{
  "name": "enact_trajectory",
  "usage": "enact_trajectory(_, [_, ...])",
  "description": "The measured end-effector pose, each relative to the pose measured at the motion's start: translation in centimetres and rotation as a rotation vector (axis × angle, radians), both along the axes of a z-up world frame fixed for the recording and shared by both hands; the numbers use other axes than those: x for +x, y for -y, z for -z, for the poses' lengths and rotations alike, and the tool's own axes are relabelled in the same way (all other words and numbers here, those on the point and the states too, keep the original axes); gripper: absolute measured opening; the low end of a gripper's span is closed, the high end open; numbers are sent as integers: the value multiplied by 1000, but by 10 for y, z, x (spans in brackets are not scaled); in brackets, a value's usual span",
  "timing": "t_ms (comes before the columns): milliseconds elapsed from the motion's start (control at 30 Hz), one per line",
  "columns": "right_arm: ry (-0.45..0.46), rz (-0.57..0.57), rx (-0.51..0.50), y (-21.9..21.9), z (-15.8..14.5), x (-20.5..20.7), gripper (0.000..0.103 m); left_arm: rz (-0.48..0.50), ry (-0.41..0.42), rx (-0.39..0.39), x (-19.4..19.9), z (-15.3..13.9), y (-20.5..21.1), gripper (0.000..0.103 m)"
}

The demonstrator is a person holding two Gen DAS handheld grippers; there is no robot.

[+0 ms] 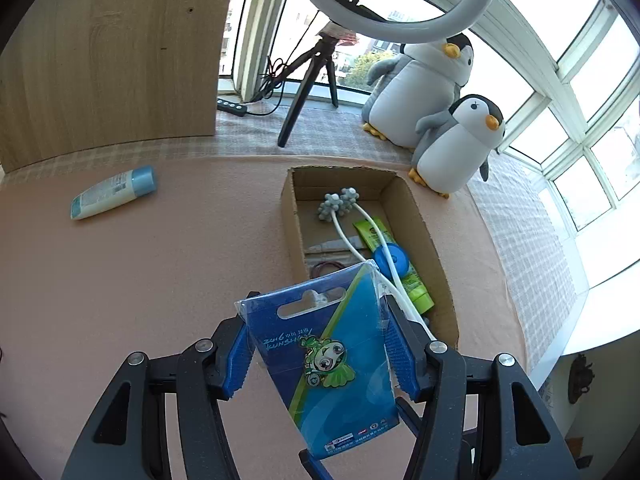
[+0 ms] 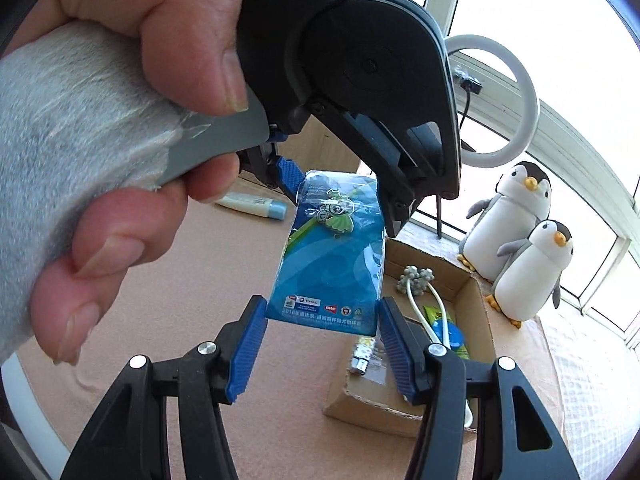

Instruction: Organize objects

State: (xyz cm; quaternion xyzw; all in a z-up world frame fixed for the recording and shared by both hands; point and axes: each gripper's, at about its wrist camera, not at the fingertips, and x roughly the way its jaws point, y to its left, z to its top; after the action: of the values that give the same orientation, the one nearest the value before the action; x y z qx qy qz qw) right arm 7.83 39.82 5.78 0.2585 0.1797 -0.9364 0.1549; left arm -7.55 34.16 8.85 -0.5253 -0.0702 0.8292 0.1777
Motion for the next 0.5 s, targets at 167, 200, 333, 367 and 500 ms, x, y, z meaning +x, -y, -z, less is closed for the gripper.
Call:
enact_trajectory(167, [5,82,-10,-48,2,-17,52,68,-2,-4,-13,0,-63,61])
enact_trajectory(200, [4,92,-11,-55,2,-19,52,76,-3,-6,-15,0,-72,61])
enact_trajectory(333, [-2,119,-15,-74,2,-28,53,89,-10,-11,-22,2,-93,62])
enact_trajectory(367, [-2,124,-16,-76,2,-30,53,91,-10,-10,-24,2,-96,62])
enact_trajectory(500, [31,191,-15,-88,11,-51,62,61,-70,-103,-36,8,-99,90])
